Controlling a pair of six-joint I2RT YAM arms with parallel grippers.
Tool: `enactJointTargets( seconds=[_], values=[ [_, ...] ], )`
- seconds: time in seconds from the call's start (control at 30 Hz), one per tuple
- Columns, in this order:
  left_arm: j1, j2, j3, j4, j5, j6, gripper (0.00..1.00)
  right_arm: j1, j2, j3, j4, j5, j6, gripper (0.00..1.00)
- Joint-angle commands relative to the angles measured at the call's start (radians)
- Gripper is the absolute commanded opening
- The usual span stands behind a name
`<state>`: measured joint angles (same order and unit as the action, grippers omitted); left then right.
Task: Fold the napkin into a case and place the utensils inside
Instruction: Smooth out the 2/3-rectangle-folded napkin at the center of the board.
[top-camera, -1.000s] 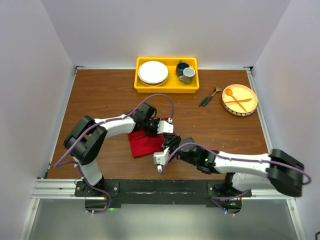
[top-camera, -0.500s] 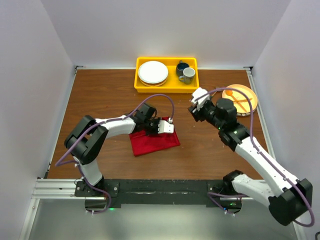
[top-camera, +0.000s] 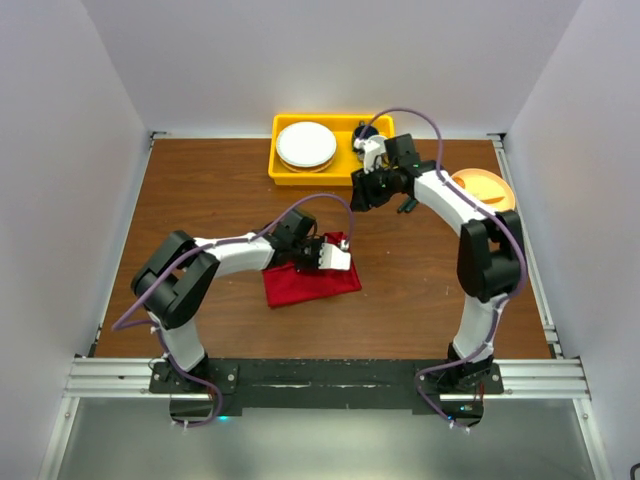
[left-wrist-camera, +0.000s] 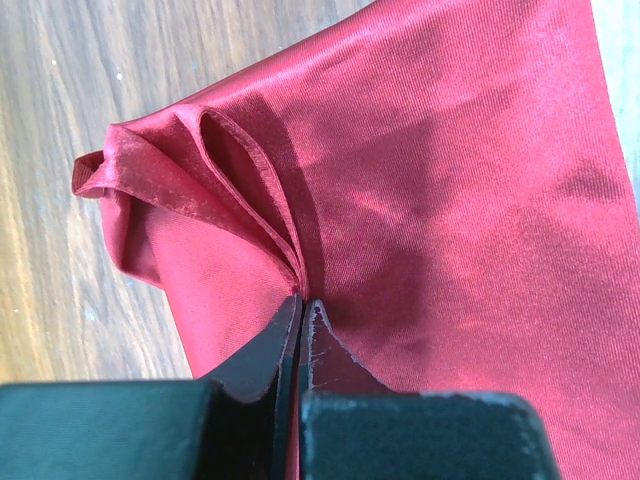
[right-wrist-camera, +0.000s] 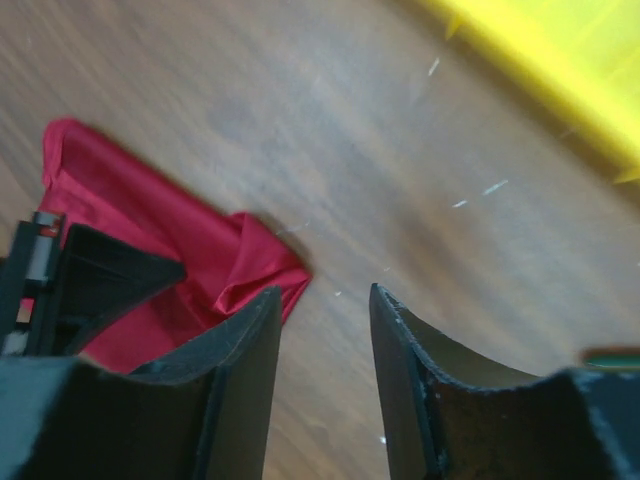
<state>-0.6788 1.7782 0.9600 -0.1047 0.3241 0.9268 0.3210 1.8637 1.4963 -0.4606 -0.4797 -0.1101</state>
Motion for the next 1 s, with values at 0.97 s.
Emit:
enactJointTargets(
  seconds=[0.97],
  values=[
    [-0.013, 0.075, -0.060, -0.066, -0.056, 0.009, 0.00, 0.047, 0.178, 0.122, -0.118, -0.085, 0.354, 0.54]
  ],
)
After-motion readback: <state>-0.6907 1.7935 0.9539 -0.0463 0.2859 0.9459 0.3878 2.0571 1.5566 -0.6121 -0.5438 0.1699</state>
